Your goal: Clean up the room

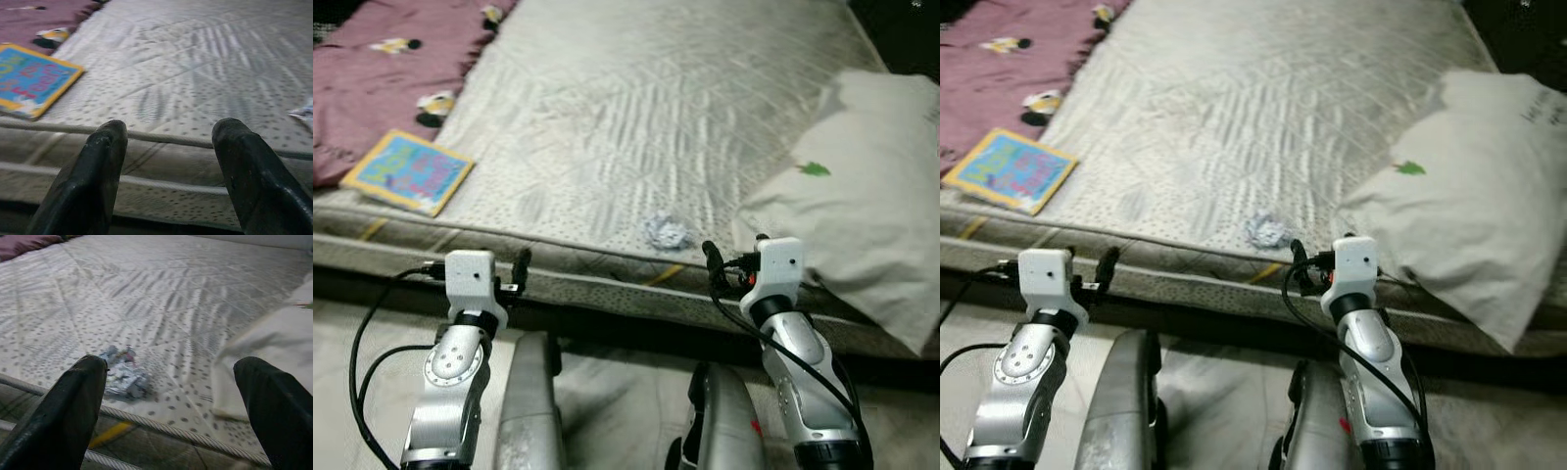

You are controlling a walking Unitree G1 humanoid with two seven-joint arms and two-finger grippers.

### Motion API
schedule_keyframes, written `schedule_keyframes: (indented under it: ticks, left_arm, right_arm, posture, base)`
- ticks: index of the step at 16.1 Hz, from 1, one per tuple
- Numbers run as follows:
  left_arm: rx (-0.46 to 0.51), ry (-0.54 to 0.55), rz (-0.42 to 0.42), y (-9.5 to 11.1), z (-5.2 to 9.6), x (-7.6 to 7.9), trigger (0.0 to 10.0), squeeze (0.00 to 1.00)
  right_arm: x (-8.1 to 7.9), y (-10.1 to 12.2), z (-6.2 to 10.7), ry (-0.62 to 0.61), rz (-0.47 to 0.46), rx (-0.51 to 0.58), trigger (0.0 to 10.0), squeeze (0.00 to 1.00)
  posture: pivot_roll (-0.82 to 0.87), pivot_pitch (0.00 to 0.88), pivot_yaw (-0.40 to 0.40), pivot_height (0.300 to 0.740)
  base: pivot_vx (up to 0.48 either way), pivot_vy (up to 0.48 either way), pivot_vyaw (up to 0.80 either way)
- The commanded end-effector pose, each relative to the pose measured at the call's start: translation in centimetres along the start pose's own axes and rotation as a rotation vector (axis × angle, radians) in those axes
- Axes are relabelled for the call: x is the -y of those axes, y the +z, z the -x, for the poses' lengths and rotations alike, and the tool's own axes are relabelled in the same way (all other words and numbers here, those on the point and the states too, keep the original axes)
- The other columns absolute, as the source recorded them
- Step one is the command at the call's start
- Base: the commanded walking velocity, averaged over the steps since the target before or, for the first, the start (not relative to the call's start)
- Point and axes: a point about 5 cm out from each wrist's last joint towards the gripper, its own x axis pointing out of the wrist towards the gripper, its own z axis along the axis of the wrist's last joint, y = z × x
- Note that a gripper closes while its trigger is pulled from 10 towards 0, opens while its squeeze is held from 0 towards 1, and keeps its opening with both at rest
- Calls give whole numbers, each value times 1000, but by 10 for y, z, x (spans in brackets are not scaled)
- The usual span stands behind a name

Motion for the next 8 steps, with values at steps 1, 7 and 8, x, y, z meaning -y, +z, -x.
schedule_keyframes:
  ticks: [1, 7, 8]
  left_arm:
    - [6, 2, 1, 1, 1, -1, 10000, 0]
    - [-1, -6, 5, 1, 1, -1, 10000, 0]
    - [-4, -8, 8, 0, 1, -1, 10000, 0]
  right_arm:
    - [2, 0, 0, -5, 13, 1, 10000, 0]
    - [0, 1, 1, 23, 34, 4, 10000, 0]
    - [1, 2, 1, 29, 48, 7, 10000, 0]
  posture:
    - [21, 117, -53, 561]
    - [18, 125, -54, 561]
    - [16, 125, -54, 561]
  base:
    - [0, 0, 0]
    - [121, 0, 0]
    - [0, 0, 800]
